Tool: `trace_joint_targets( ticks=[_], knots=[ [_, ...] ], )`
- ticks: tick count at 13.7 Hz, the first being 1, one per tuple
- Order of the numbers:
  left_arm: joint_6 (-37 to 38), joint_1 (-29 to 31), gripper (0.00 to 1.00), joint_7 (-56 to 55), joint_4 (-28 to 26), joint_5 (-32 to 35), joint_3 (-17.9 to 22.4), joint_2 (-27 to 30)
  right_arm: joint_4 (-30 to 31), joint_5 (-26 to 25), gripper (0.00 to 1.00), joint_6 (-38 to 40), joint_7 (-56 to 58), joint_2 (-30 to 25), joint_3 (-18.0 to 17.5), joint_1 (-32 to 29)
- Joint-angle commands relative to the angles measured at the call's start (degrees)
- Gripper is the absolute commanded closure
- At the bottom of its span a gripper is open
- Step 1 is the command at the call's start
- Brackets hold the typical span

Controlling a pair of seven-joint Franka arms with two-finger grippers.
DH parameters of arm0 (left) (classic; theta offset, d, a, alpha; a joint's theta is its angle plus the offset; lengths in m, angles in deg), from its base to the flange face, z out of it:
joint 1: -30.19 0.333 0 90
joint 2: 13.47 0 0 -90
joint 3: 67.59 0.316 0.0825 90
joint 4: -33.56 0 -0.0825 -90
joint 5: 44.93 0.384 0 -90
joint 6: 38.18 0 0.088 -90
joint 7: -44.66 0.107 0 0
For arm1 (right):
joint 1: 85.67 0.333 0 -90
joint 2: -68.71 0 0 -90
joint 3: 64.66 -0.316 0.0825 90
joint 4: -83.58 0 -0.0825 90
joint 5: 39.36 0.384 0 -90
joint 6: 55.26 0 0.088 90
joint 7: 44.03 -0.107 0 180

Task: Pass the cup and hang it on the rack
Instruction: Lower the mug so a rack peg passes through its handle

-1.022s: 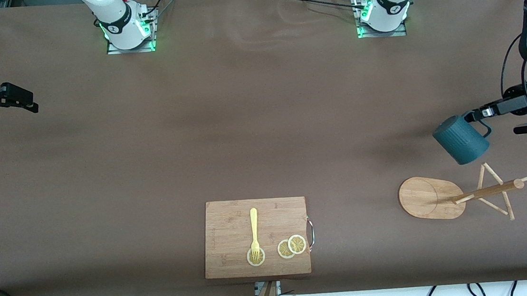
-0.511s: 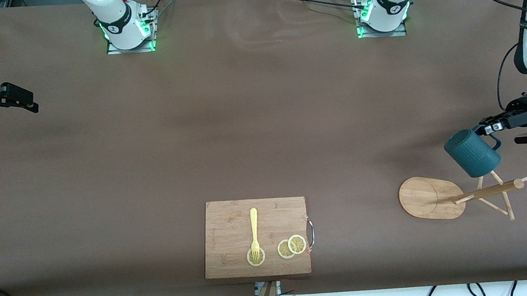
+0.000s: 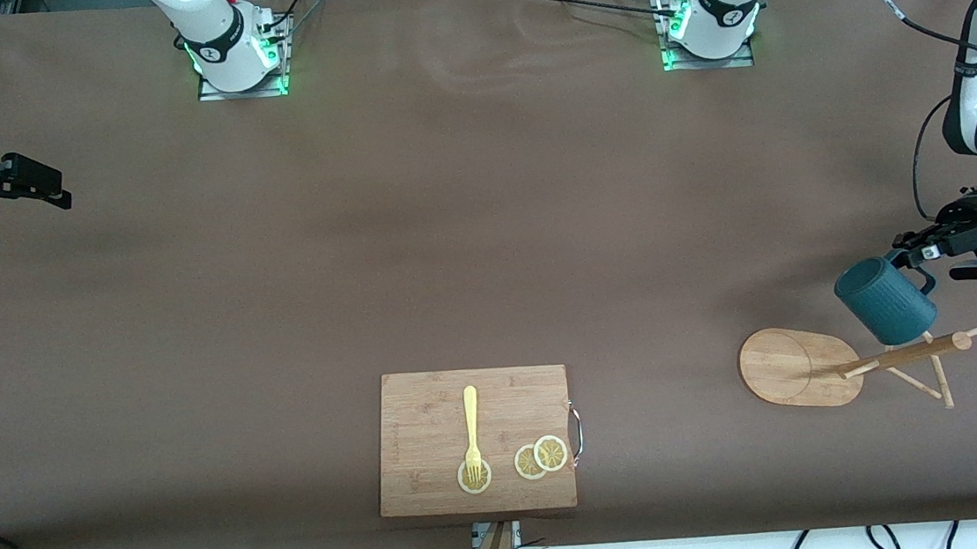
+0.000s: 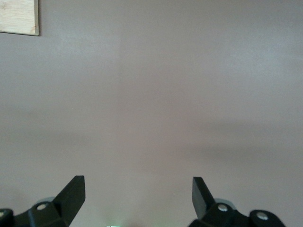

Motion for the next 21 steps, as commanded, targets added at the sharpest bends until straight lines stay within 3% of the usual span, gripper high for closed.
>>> trace_joint_targets(
  ticks=[1,10,14,15,17,20,21],
  knots=[
    [3.5,1.3,1.00,-0.8,5.3,-2.7,-0.1,-4.9,-1.3,0.8,0.00,1.2,-0.5,0.4,-0.6,-0.7],
    [5.3,2.4,1.00,-0.5,7.7,-6.4,-0.1,-9.8,-1.3,0.8,0.00,1.2,-0.5,0.4,-0.6,-0.7],
    [5.8,2.4,0.92,-0.5,7.7,-8.1,-0.1,-11.2,-1.3,0.8,0.00,1.2,-0.5,0.4,-0.6,-0.7],
    [5.8,2.5,0.82,-0.5,7.7,-8.1,-0.1,-11.2,-1.3,0.8,0.00,1.2,-0.5,0.4,-0.6,-0.7],
    [5.9,2.5,0.45,0.1,7.7,-8.0,-0.1,-11.2,-1.3,0.8,0.00,1.2,-0.5,0.4,-0.6,-0.7],
    [7.3,2.4,0.00,3.0,7.6,-7.3,-0.1,-11.2,-1.3,0.8,0.00,1.2,-0.5,0.4,-0.6,-0.7],
    [8.2,2.3,0.00,4.9,7.6,-6.5,0.4,-11.0,-1.3,0.8,0.00,1.2,-0.5,0.4,-0.6,-0.7]
  ],
)
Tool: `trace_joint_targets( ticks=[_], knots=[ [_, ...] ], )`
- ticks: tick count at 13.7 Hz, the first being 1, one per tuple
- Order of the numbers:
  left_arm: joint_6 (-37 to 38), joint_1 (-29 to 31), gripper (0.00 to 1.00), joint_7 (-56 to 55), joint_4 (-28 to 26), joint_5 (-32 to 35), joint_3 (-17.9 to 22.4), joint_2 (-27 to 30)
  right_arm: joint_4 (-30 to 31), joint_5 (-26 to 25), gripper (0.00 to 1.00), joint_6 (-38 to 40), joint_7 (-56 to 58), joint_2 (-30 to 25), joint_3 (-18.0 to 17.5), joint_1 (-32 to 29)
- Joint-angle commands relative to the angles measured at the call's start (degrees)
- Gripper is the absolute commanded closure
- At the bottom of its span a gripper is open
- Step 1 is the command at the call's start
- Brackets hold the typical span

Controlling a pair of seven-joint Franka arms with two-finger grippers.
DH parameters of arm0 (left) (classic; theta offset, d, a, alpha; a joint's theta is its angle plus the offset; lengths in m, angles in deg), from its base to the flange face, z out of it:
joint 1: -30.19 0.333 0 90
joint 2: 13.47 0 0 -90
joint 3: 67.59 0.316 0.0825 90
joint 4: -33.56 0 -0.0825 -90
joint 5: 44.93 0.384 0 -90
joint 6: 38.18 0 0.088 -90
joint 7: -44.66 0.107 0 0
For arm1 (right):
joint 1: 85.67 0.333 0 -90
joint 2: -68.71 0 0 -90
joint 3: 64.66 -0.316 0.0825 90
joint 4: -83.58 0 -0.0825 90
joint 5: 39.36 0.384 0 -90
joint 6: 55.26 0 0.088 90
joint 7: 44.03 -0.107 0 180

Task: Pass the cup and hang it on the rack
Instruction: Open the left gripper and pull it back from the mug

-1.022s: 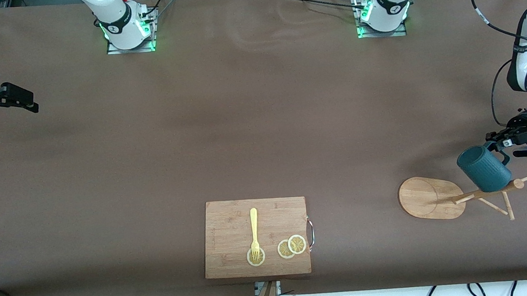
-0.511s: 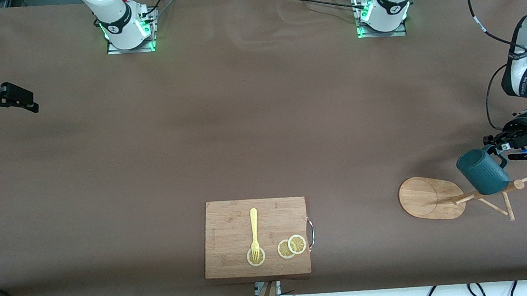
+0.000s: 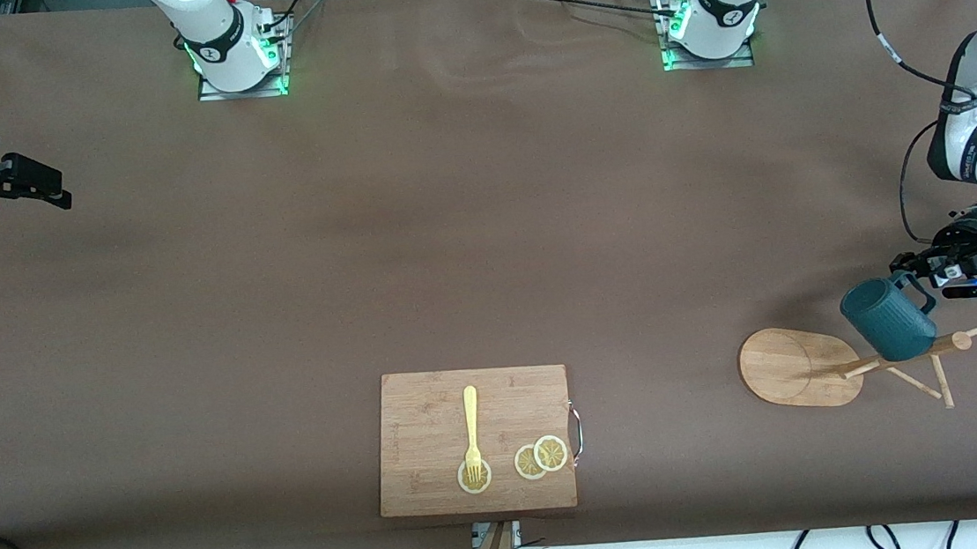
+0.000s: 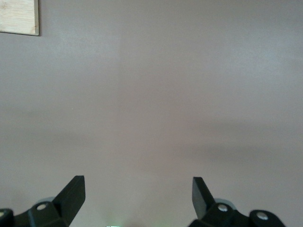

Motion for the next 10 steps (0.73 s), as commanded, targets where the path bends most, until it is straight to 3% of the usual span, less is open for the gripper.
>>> trace_joint_targets(
  ticks=[1,4,10],
  knots=[
    [3.1,-0.1,0.00,4.2,1.4,2.6,1.5,-0.5,-1.3,0.8,0.00,1.2,-0.5,0.4,-0.6,-0.7],
    [3.3,-0.2,0.00,6.9,1.3,12.8,2.7,2.4,-1.3,0.8,0.00,1.2,-0.5,0.4,-0.6,-0.7],
    [2.6,-0.8,0.00,11.2,1.3,39.5,2.7,12.2,-1.3,0.8,0.00,1.2,-0.4,0.4,-0.6,-0.7]
  ],
)
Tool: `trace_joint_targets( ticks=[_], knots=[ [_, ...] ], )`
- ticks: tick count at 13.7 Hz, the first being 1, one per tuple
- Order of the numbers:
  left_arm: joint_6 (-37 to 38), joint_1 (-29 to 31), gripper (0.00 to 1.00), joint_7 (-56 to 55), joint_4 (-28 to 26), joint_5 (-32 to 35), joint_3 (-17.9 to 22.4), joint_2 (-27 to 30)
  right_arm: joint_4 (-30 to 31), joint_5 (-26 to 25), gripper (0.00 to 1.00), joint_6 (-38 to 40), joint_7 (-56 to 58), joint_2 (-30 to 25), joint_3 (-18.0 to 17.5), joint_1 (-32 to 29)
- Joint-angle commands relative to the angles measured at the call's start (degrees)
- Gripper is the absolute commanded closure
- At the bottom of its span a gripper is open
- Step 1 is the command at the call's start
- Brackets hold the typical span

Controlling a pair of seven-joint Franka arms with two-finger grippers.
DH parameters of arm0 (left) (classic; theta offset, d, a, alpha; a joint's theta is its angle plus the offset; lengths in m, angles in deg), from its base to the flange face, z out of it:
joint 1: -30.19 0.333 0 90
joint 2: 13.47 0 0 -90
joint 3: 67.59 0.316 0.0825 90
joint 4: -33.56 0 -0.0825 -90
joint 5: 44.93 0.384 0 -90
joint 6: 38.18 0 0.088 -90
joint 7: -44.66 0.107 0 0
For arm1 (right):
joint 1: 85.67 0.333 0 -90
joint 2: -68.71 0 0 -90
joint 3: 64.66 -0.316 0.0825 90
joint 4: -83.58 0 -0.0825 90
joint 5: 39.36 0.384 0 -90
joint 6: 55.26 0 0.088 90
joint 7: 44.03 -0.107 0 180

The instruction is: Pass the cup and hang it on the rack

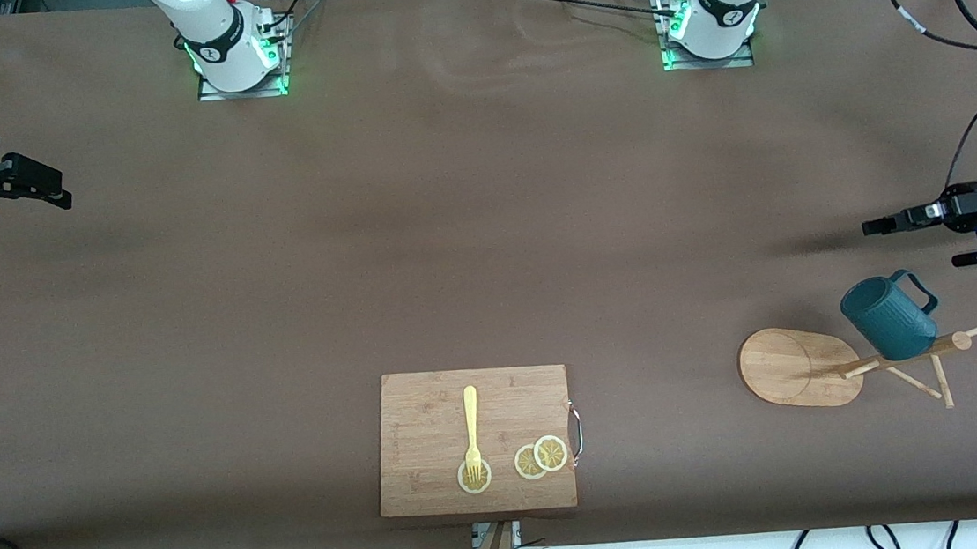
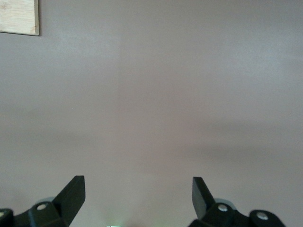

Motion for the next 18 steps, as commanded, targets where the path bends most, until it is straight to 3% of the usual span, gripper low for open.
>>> trace_joint_targets(
  ticks=[1,5,9,13,15,18],
  knots=[
    [-1.2,-2.3,0.00,0.7,-0.4,10.9,0.2,6.1,-1.3,0.8,0.00,1.2,-0.4,0.4,-0.6,-0.7],
    [-9.8,-8.8,0.00,-4.2,0.1,27.2,-1.2,15.1,-1.3,0.8,0.00,1.2,-0.4,0.4,-0.6,-0.7],
    [-12.5,-11.2,0.00,-20.7,10.7,46.1,-10.4,17.8,-1.3,0.8,0.00,1.3,-0.4,0.4,-0.6,-0.7],
    [-14.3,-14.5,0.00,-24.5,17.4,61.3,-15.6,18.5,-1.3,0.8,0.00,1.3,-0.4,0.3,-0.6,-0.7],
    [-17.6,-15.1,0.00,-24.5,17.7,67.7,-18.1,20.8,-1.3,0.8,0.00,1.4,-0.4,0.3,-0.6,-0.8],
    [-19.7,-16.5,0.00,-24.7,17.9,72.2,-18.5,24.4,-1.3,0.8,0.00,1.9,-0.6,0.2,-0.6,-0.7]
  ],
)
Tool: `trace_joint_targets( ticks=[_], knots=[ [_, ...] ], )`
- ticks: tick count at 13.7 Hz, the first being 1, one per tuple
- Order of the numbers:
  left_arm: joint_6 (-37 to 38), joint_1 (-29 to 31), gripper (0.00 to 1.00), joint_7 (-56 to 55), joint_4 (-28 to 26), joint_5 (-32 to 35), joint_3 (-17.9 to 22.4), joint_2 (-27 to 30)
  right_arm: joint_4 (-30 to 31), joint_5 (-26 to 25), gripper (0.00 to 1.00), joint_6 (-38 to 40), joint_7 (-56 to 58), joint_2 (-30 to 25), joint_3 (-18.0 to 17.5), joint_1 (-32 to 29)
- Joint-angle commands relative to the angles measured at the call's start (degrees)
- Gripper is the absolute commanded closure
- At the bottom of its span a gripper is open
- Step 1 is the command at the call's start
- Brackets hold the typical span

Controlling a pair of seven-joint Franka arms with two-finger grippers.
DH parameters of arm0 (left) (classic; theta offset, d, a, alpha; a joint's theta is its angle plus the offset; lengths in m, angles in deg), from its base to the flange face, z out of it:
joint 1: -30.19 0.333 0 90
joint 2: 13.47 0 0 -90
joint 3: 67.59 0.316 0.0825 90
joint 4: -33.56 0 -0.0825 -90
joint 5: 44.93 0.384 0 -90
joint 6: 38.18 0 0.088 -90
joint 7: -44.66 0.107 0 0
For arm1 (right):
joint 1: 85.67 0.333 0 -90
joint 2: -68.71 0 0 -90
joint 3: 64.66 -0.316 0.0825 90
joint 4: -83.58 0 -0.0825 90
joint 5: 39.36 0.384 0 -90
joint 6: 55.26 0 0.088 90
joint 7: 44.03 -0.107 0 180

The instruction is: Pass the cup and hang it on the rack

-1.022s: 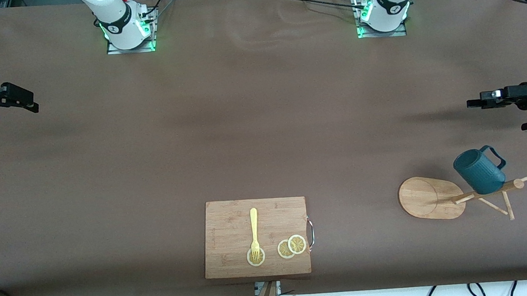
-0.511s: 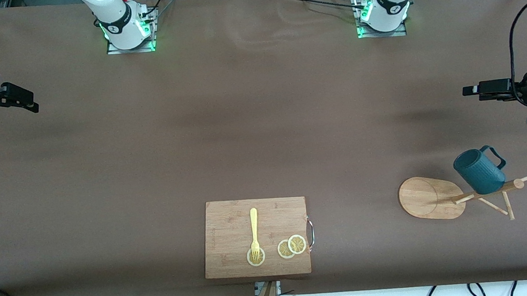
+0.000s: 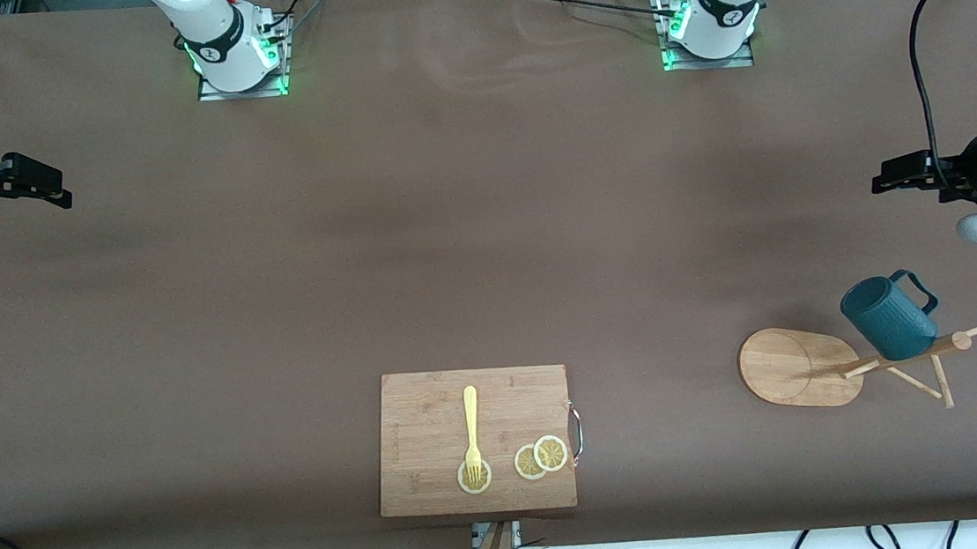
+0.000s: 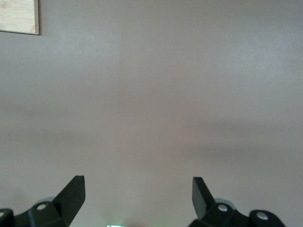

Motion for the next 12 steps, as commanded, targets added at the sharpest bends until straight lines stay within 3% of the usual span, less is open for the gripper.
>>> trace_joint_targets(
  ticks=[1,7,12],
  knots=[
    [-1.0,-0.5,0.00,-0.5,-0.1,3.9,-0.1,4.6,-1.3,0.8,0.00,1.6,-0.6,0.2,-0.6,-0.7],
    [5.0,-0.6,0.00,-12.3,0.7,3.9,-1.2,7.7,-1.3,0.8,0.00,1.6,-0.5,0.1,-0.6,-0.7],
    [4.6,-0.3,0.00,-15.5,-4.2,3.3,-2.9,11.1,-1.2,0.8,0.00,0.5,-0.5,0.1,-0.6,-0.7]
  ],
)
